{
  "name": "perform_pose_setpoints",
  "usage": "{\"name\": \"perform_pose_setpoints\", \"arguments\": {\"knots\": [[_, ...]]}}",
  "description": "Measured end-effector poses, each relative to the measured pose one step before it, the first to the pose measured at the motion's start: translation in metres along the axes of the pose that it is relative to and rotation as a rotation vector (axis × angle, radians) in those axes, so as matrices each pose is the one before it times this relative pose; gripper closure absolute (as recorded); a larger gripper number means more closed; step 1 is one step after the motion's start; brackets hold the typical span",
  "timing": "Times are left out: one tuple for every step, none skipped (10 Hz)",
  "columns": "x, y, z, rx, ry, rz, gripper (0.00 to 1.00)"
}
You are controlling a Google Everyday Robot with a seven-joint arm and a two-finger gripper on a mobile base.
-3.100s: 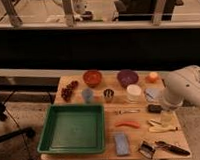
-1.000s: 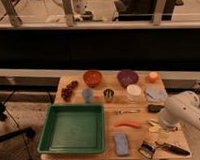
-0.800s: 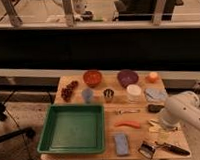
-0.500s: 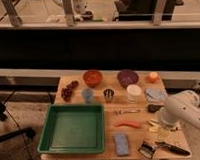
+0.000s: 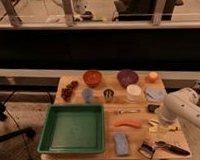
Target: Place banana in metal cup
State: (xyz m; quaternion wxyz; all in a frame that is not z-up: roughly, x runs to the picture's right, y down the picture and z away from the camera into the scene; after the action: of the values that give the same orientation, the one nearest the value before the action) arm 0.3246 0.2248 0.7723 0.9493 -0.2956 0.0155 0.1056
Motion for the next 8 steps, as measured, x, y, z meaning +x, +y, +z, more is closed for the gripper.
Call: {"name": "perform_pose_setpoints", "arguments": {"knots": [[0.00383,-0.00623,0.00265,0.00309,-0.00027,0.00792,0.2],[0.00149,-0.00309,0.00043,0.0027,-0.00059,0.00407,0.2],[0.00591,-0.00441,0.00134,0.00333,-0.00073,0.0131,0.2],[0.00658,-0.00435,0.00088,0.00362,-0.00012,0.01591,0.2],[0.00454,-0.00329,0.00006,0.00263,0.00011,0.01197,0.2],[0.00292,-0.00224,0.00046,0.00177,0.00109,0.00835,0.2],[0.00298,-0.0015,0.00081,-0.00072,0.00247,0.01169,0.2],[0.00199,-0.00086,0.00117,-0.00082,0.00236,0.00675,0.2]]}}
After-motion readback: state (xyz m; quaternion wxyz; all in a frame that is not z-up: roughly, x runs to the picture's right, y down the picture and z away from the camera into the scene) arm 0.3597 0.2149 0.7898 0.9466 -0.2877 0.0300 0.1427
